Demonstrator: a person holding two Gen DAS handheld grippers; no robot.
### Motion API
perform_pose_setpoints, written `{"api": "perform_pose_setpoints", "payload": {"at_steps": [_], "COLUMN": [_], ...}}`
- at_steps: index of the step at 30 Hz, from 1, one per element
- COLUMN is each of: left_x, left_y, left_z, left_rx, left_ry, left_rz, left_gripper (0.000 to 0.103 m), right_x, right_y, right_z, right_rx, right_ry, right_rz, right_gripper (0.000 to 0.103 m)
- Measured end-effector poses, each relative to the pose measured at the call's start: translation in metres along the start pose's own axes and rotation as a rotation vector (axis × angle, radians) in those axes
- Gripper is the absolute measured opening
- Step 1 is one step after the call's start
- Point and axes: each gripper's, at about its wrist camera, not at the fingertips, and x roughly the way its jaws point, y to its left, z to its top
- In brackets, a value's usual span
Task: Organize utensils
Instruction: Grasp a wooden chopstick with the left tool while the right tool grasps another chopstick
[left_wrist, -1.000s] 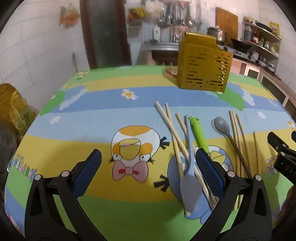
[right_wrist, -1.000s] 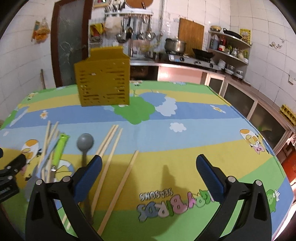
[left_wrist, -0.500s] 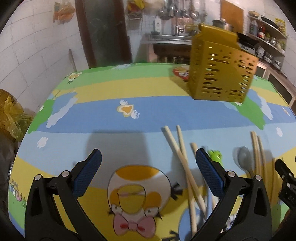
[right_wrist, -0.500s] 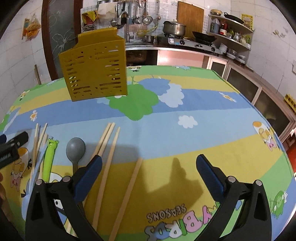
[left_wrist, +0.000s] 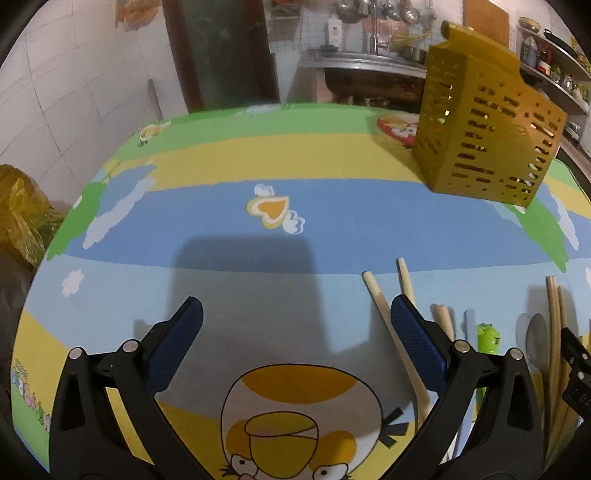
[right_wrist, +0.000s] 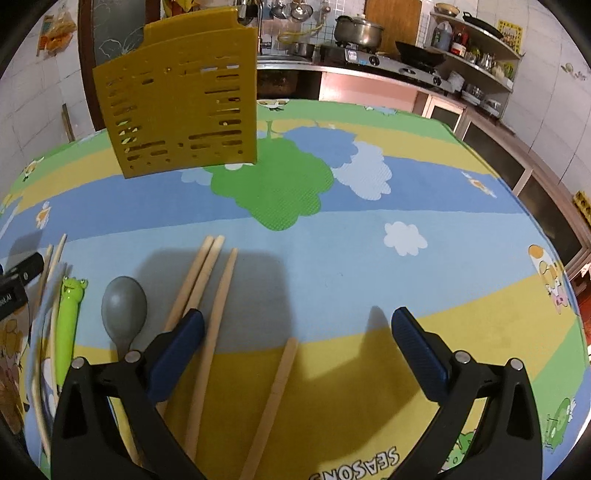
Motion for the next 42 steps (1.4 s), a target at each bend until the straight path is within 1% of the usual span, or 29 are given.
{"api": "perform_pose_setpoints", "payload": {"at_steps": [2, 3, 4, 6, 9, 16, 17, 18, 19, 20, 21, 22, 23, 24, 25, 26, 27, 28, 29, 30, 31, 32, 33, 34, 35, 36, 37, 40, 42], "left_x": [0.001, 0.003, 0.011, 0.012, 0.012, 0.012, 0.013, 0.013, 0.013, 0.012, 0.011, 0.008, 0.006, 0.003, 0.001, -0.001, -0.003, -0.004, -0.004, -0.004, -0.003, -0.003, -0.002, -0.002, -0.001, 0.0, 0.0, 0.0, -0.005], "left_y": [0.001, 0.0, -0.001, 0.001, 0.0, 0.0, 0.002, 0.003, 0.004, 0.004, 0.003, 0.0, -0.003, -0.006, -0.008, -0.01, -0.011, -0.012, -0.013, -0.013, -0.015, -0.015, -0.016, -0.016, -0.017, -0.018, -0.018, -0.016, -0.013], "left_z": [-0.001, -0.002, -0.003, -0.004, -0.004, -0.004, -0.003, -0.001, -0.001, -0.001, -0.002, -0.003, -0.004, -0.004, -0.004, -0.005, -0.005, -0.005, -0.005, -0.004, -0.003, -0.001, 0.0, 0.002, 0.005, 0.006, 0.007, 0.009, 0.011], "left_rx": [-0.007, -0.004, 0.007, -0.016, -0.019, -0.009, -0.006, -0.002, 0.0, -0.001, 0.002, 0.013, 0.025, 0.036, 0.044, 0.051, 0.053, 0.052, 0.05, 0.05, 0.051, 0.05, 0.048, 0.044, 0.036, 0.03, 0.022, -0.004, -0.022], "left_ry": [0.001, 0.013, 0.054, 0.055, 0.059, 0.064, 0.066, 0.067, 0.066, 0.064, 0.06, 0.053, 0.048, 0.046, 0.047, 0.049, 0.054, 0.056, 0.059, 0.058, 0.062, 0.066, 0.072, 0.079, 0.092, 0.099, 0.103, 0.1, 0.085], "left_rz": [-0.016, -0.019, -0.015, -0.03, -0.033, -0.042, -0.045, -0.047, -0.048, -0.051, -0.054, -0.057, -0.066, -0.08, -0.093, -0.11, -0.124, -0.126, -0.125, -0.124, -0.127, -0.132, -0.137, -0.141, -0.153, -0.16, -0.169, -0.193, -0.217], "left_gripper": [0.098, 0.098, 0.099, 0.099, 0.099, 0.099, 0.099, 0.099, 0.098, 0.097, 0.093, 0.087, 0.083, 0.074, 0.063, 0.059, 0.052, 0.05, 0.049, 0.045, 0.039, 0.036, 0.027, 0.015, 0.01, 0.009, 0.008, 0.007, 0.006], "right_x": [0.001, 0.001, 0.002, 0.004, 0.006, 0.007, 0.006, 0.005, 0.004, 0.003, 0.002, 0.001, 0.0, 0.0, 0.0, -0.001, -0.001, -0.001, -0.002, -0.002, -0.001, 0.0, 0.001, 0.003, 0.004, 0.005, 0.005, 0.003, -0.007], "right_y": [-0.002, -0.002, -0.002, -0.004, -0.005, 0.003, 0.004, 0.005, 0.007, 0.009, 0.011, 0.013, 0.014, 0.015, 0.015, 0.016, 0.017, 0.018, 0.02, 0.021, 0.021, 0.02, 0.019, 0.017, 0.017, 0.016, 0.015, 0.011, 0.005], "right_z": [0.0, -0.001, -0.001, -0.001, 0.0, 0.006, 0.006, 0.007, 0.007, 0.007, 0.007, 0.007, 0.008, 0.008, 0.009, 0.009, 0.009, 0.009, 0.01, 0.011, 0.013, 0.015, 0.017, 0.019, 0.02, 0.021, 0.022, 0.023, 0.025], "right_rx": [0.013, 0.018, 0.02, 0.027, 0.038, 0.001, 0.0, -0.001, -0.007, -0.015, -0.024, -0.032, -0.03, -0.018, -0.005, 0.002, 0.003, 0.005, 0.008, 0.013, 0.02, 0.038, 0.053, 0.064, 0.071, 0.073, 0.075, 0.091, 0.107], "right_ry": [0.004, 0.005, 0.006, 0.011, 0.016, 0.008, 0.007, 0.006, 0.003, 0.001, -0.001, -0.003, -0.001, 0.003, 0.008, 0.01, 0.01, 0.01, 0.011, 0.013, 0.015, 0.017, 0.019, 0.021, 0.022, 0.019, 0.015, 0.003, -0.035], "right_rz": [0.012, 0.016, 0.018, 0.027, 0.035, 0.01, 0.013, 0.02, 0.036, 0.047, 0.05, 0.055, 0.062, 0.078, 0.088, 0.089, 0.088, 0.087, 0.086, 0.089, 0.092, 0.095, 0.099, 0.105, 0.111, 0.114, 0.118, 0.141, 0.155], "right_gripper": [0.099, 0.099, 0.099, 0.099, 0.099, 0.098, 0.096, 0.09, 0.087, 0.08, 0.074, 0.072, 0.066, 0.06, 0.057, 0.053, 0.049, 0.047, 0.042, 0.036, 0.033, 0.026, 0.019, 0.018, 0.015, 0.009, 0.008, 0.008, 0.007]}}
